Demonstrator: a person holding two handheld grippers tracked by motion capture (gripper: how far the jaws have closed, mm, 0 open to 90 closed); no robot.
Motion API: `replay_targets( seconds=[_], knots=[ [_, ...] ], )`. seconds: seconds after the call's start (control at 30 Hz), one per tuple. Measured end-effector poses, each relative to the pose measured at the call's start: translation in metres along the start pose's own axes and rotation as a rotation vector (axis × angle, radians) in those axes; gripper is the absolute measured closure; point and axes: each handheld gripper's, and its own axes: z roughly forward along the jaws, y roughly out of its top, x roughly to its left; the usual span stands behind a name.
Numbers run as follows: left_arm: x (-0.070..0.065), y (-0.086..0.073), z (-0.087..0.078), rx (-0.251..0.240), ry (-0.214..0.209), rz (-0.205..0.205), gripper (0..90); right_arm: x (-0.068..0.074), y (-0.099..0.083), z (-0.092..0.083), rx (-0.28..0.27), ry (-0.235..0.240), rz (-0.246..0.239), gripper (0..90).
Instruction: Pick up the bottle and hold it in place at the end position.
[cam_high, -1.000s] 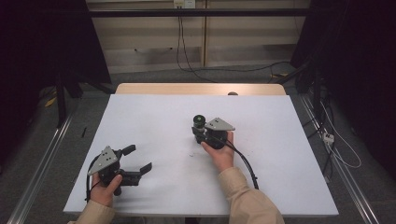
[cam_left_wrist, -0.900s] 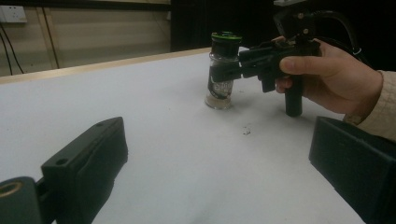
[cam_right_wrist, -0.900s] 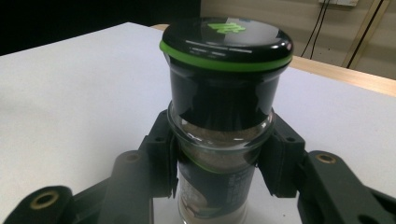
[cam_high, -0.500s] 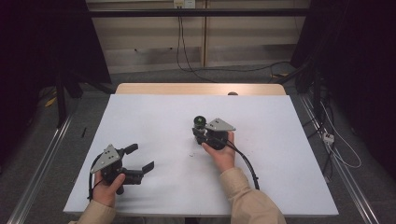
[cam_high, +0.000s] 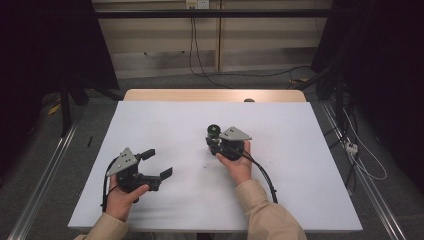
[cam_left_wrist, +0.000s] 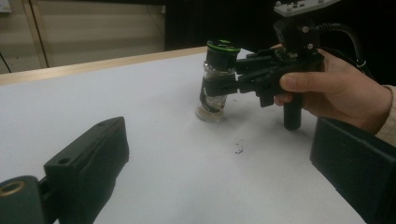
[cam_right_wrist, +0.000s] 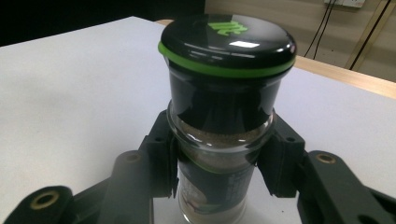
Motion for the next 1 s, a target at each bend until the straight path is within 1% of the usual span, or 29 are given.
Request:
replay_targets(
  seconds=[0.17, 0.43, 0.5, 0.53, 0.63, 0.67, 0.73, 0.87, 1.0],
  knots=[
    [0.001, 0.002, 0.003, 0.016, -0.004, 0.010, 4.6, 0.000, 0.000, 0.000, -0.002, 0.000, 0.003, 53.3],
    [0.004, 0.009, 0.011, 0.028, 0.016, 0.015, 4.6, -0.001, 0.000, 0.001, -0.001, 0.002, 0.009, 53.3],
    [0.004, 0.010, 0.013, 0.036, 0.013, 0.007, 4.6, -0.001, -0.001, 0.001, -0.003, 0.003, 0.013, 53.4],
    [0.004, 0.010, 0.014, 0.042, 0.007, 0.013, 4.8, -0.001, -0.001, 0.001, -0.003, 0.003, 0.012, 53.4],
    [0.003, 0.011, 0.018, 0.049, 0.001, 0.007, 4.8, -0.001, -0.001, 0.001, -0.004, 0.001, 0.010, 53.4],
    [0.003, 0.011, 0.019, 0.055, -0.002, 0.014, 4.9, -0.001, -0.001, 0.001, -0.004, 0.003, 0.011, 53.4],
    [0.002, 0.012, 0.020, 0.059, -0.003, 0.015, 4.9, -0.002, -0.001, 0.001, -0.002, 0.005, 0.012, 53.3],
    [0.001, 0.014, 0.026, 0.070, -0.017, 0.018, 5.1, -0.002, 0.000, 0.001, -0.001, 0.005, 0.012, 53.3],
    [0.001, 0.017, 0.029, 0.083, -0.017, 0.024, 5.3, -0.002, 0.000, 0.001, 0.000, 0.006, 0.011, 53.4]
  ],
)
